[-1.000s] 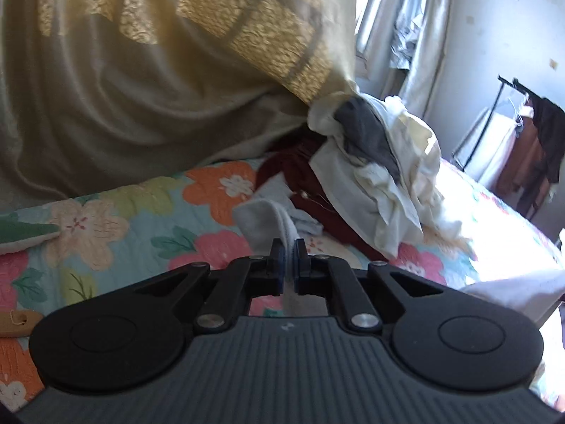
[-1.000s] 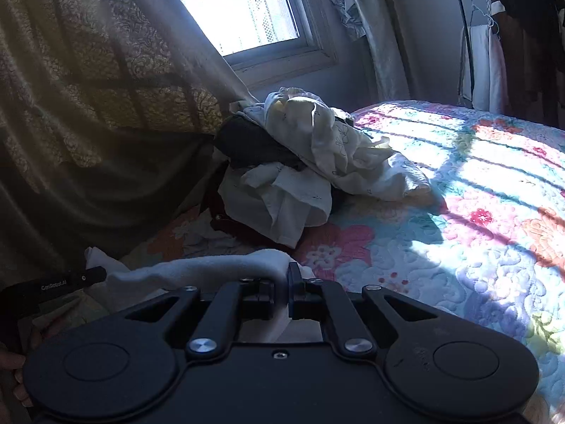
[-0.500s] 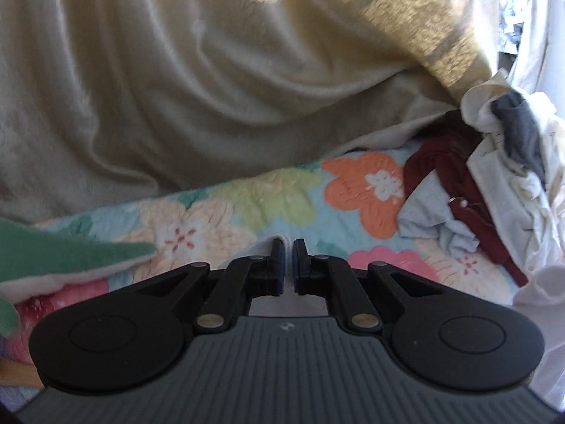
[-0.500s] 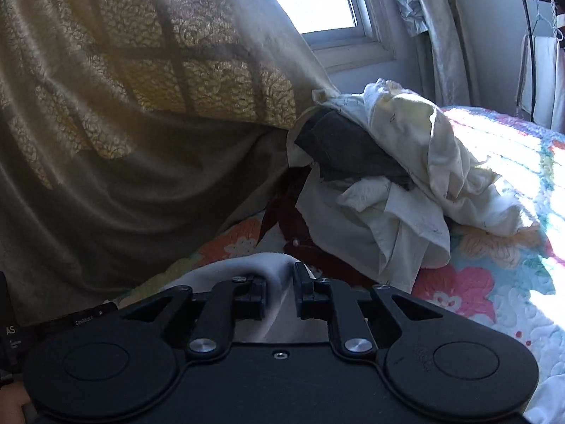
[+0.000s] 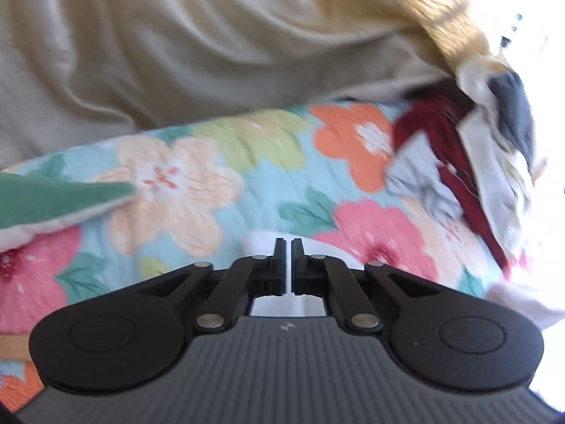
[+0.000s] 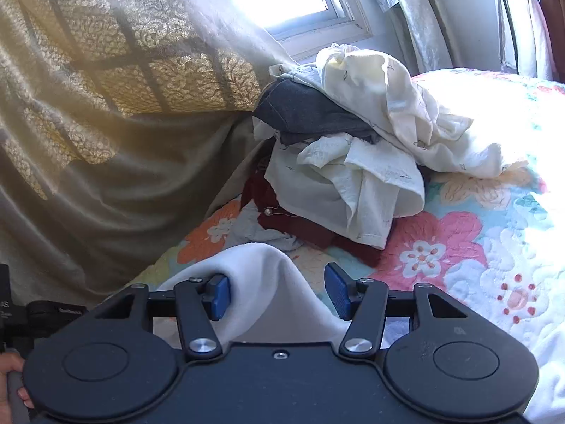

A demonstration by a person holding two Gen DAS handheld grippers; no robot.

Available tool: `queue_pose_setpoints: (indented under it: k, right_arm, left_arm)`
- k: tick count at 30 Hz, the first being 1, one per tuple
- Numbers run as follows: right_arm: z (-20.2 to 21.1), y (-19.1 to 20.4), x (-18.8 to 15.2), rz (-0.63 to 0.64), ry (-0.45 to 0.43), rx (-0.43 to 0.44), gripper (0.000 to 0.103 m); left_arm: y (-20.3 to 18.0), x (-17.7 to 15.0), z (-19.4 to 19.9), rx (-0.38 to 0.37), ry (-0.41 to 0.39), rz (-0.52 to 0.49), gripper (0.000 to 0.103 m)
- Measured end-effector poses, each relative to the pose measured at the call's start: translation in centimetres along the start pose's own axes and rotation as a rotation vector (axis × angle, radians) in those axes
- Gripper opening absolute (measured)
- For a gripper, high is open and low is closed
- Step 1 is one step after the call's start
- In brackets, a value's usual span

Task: Fold clothes
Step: 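Lower the fabric onto the bed and open both grippers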

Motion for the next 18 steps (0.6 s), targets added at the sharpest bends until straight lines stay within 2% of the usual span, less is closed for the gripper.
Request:
queue_pose_setpoints:
  k: [2,4,6,8,11,13,16,18]
  right_arm:
    - [-0.4,0.7,-0.4,-0.024,0.017,0.043,0.06]
    - [-0.8,1.8,-1.0,-0.032,0.048,0.082,0.061]
    - [-0.7,3.0,-2.0,0.011,0.055,0.057,0.063]
    - [-0.9,4.1,-4.3,0.07,0.106,0.039,0.066]
    - [-1.2,4.8,-7.8,0.108,0.188,0.046,0.066]
    - [-0.9,4.1,-9.0,0.127,0.203,0.017,0.066]
    - [-0.6,1.8,-7.8,0.133,0.169,-0.061,0.066]
    - [-0.5,-0.4,-6.0,0.141,0.131,-0.181,0.066]
  left_arm:
    - [-1.7,-0.8,-0.4,-0.127,0.049,-0.018,0.006]
    - [-3.3,-1.9,-1.1,-0.254,0.12,-0.006,0.021]
    - [-4.6,-3.0,-2.0,-0.318,0.178,0.012,0.033]
    - [-5.9,-4.1,-2.9,-0.375,0.233,0.027,0.033]
    - [-7.1,-4.5,-3.7,-0.381,0.244,0.017,0.033]
    - [-7.4,-3.9,-4.1,-0.374,0.216,0.015,0.04]
    - [-7.7,-3.0,-4.6,-0.369,0.18,0.008,0.045]
    - [-7.8,-3.0,-4.9,-0.36,0.186,-0.002,0.045]
Point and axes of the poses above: each gripper's, at about its wrist camera, not at the fingertips, and z roughly against the way its jaws point, y to its left, x to its top, the point moved 10 cm from there along -z, roughly the way its jaws point, and after that the axes turned 11 degrees about y, right-handed, at the moved point
